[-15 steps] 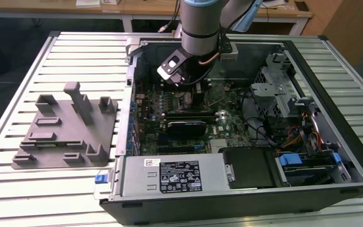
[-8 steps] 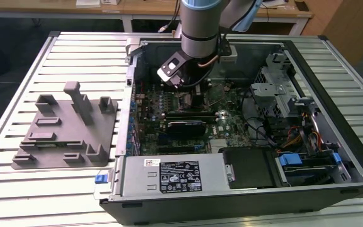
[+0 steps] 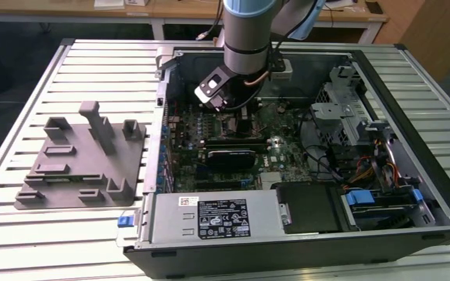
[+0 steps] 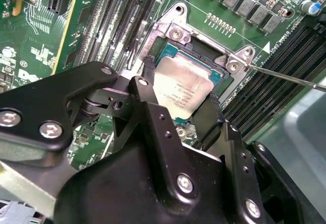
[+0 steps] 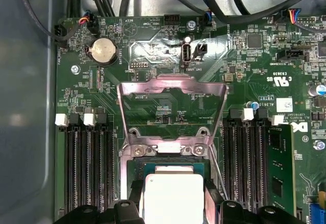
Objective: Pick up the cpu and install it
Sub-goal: 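Place the cpu into insertion slot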
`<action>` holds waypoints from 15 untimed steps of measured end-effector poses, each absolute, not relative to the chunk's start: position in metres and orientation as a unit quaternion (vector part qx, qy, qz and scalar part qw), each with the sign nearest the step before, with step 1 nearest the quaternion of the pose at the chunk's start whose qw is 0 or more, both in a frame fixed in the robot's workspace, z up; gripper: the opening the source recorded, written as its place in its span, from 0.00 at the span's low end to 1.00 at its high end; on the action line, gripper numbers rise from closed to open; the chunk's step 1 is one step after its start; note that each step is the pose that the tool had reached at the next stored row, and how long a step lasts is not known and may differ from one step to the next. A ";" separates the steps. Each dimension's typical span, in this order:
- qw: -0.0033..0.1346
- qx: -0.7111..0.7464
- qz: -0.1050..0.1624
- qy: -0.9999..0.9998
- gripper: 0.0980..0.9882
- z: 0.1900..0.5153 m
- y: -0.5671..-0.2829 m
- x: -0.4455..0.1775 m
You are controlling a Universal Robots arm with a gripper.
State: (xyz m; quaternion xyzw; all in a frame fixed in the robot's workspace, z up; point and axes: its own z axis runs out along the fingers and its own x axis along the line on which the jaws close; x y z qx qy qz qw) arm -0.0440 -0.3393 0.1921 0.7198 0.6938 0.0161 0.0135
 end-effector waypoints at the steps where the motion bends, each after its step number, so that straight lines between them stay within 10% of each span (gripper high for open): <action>1: 0.013 0.720 0.016 0.694 0.50 0.192 -0.339 -0.044; 15: 0.013 0.720 0.016 0.694 0.57 0.191 -0.338 -0.044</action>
